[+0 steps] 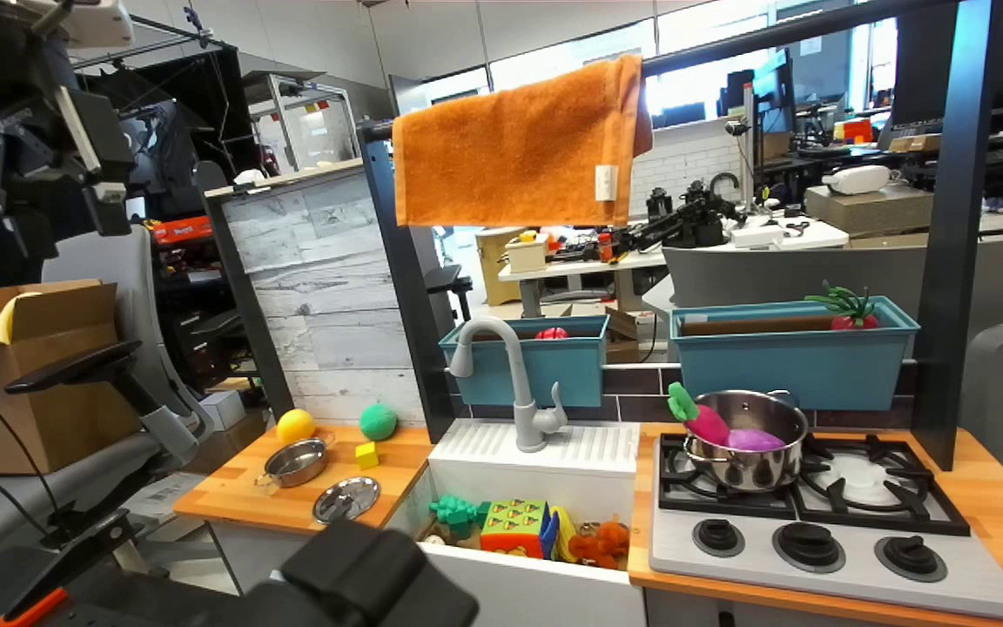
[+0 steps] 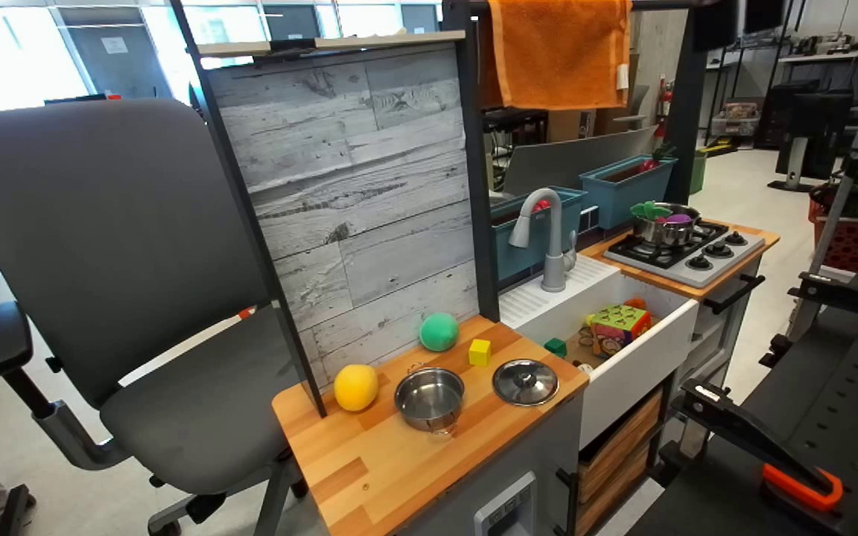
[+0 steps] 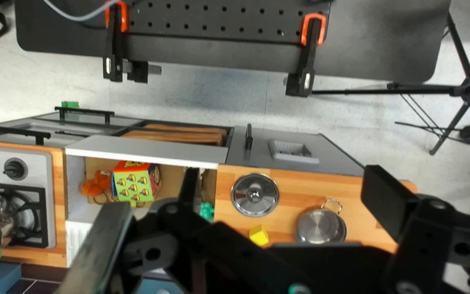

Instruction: Remove the orange towel from the rail and put it in the sink.

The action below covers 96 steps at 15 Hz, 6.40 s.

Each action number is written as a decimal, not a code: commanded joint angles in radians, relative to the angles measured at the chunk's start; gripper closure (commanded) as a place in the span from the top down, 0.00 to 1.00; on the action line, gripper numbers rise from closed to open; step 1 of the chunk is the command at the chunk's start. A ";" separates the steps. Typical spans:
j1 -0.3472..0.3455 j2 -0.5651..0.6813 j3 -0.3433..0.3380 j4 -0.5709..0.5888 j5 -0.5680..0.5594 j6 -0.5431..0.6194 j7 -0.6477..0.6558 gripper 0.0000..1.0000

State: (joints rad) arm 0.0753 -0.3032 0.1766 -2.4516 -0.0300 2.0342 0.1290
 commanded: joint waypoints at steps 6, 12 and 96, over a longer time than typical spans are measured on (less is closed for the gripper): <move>0.000 0.095 -0.116 0.024 0.219 0.450 -0.008 1.00; 0.001 0.274 -0.188 0.246 0.519 0.607 -0.069 1.00; -0.103 0.590 -0.239 0.429 0.697 0.624 0.223 0.01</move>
State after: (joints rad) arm -0.0704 0.2442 -0.0326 -2.0292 0.8225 2.6763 0.2643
